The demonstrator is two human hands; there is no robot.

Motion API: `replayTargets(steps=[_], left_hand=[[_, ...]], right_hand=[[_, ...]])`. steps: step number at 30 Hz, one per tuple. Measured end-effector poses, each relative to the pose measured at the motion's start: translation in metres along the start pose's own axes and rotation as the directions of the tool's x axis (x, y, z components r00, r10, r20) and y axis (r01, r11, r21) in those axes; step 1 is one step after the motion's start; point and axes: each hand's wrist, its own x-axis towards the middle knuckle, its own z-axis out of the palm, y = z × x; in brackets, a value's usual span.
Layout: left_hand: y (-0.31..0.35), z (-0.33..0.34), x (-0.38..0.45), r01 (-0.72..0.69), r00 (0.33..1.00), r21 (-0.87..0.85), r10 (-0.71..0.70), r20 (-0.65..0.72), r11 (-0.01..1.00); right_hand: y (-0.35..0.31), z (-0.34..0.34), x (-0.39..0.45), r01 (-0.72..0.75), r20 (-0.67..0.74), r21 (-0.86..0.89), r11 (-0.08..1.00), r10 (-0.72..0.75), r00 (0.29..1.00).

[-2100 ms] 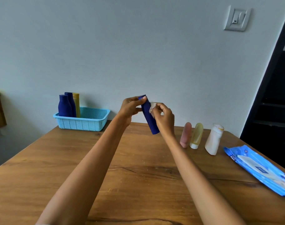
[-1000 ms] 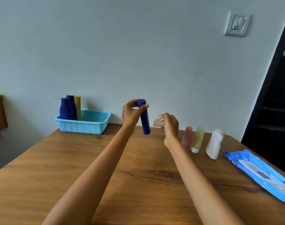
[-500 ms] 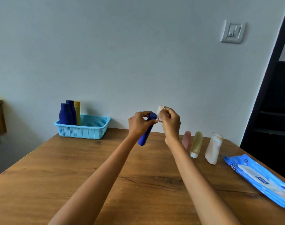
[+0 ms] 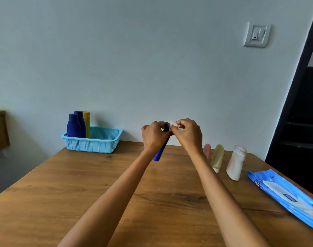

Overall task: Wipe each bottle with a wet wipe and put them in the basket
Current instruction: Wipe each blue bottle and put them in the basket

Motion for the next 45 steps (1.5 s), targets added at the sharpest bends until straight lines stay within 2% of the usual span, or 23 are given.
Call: replayTargets(steps=[3,5,8,12,15,17,19,22,27,30,32,34,38,42,45], left_hand=[[-0.003,0.000,0.003,0.023,0.999,-0.015,-0.023,0.027,1.000],[0.000,0.002,0.002,0.009,0.998,0.009,-0.009,0.054,1.000],[0.008,0.003,-0.004,0.012,0.997,0.012,-0.013,0.074,1.000],[0.007,-0.002,0.002,0.098,0.993,-0.091,-0.091,0.076,0.991],[0.003,-0.006,0.007,0.183,0.982,-0.199,-0.168,0.091,0.963],[0.002,-0.009,0.008,0.232,0.971,-0.358,-0.193,0.141,0.905],[0.002,-0.010,0.008,0.260,0.962,-0.501,-0.176,0.209,0.825],[0.002,-0.010,0.008,0.268,0.961,-0.553,-0.175,0.215,0.789],[-0.005,-0.016,0.015,0.368,0.916,-0.685,-0.369,0.154,0.628],[-0.015,-0.025,0.019,0.410,0.865,-0.740,-0.484,0.131,0.534],[-0.021,-0.030,0.022,0.409,0.848,-0.761,-0.518,0.114,0.504],[-0.023,-0.034,0.024,0.402,0.849,-0.768,-0.517,0.109,0.499],[-0.018,-0.029,0.021,0.428,0.862,-0.739,-0.481,0.161,0.521],[-0.013,-0.016,0.013,0.434,0.876,-0.690,-0.451,0.171,0.580],[-0.011,-0.017,0.015,0.413,0.880,-0.700,-0.454,0.141,0.583]], right_hand=[[0.008,0.000,0.002,-0.162,-0.076,0.241,0.957,0.185,0.980],[0.010,0.001,0.003,-0.194,-0.054,0.263,0.945,0.215,0.975],[0.002,0.003,0.000,-0.152,0.107,0.275,0.949,0.127,0.986],[0.001,0.007,-0.001,-0.044,0.142,0.355,0.934,-0.008,0.990],[0.009,0.004,-0.002,-0.184,0.158,0.552,0.813,0.114,0.981],[0.012,0.004,-0.006,-0.273,0.161,0.603,0.749,0.221,0.962],[0.015,0.007,-0.008,-0.297,0.150,0.585,0.754,0.260,0.954],[0.010,0.013,-0.008,-0.277,0.182,0.603,0.748,0.209,0.961],[-0.002,0.027,-0.025,-0.099,0.068,0.480,0.872,0.076,0.995],[0.008,0.036,-0.038,-0.066,0.095,0.383,0.922,0.031,0.995],[0.017,0.039,-0.043,-0.091,0.128,0.260,0.961,0.059,0.990],[0.021,0.039,-0.042,-0.140,0.146,0.160,0.977,0.116,0.982],[0.011,0.039,-0.035,-0.180,0.150,0.246,0.952,0.146,0.978],[-0.011,0.036,-0.025,-0.106,0.074,0.323,0.941,0.086,0.993],[-0.018,0.035,-0.023,0.023,0.038,0.345,0.938,-0.039,0.999]])
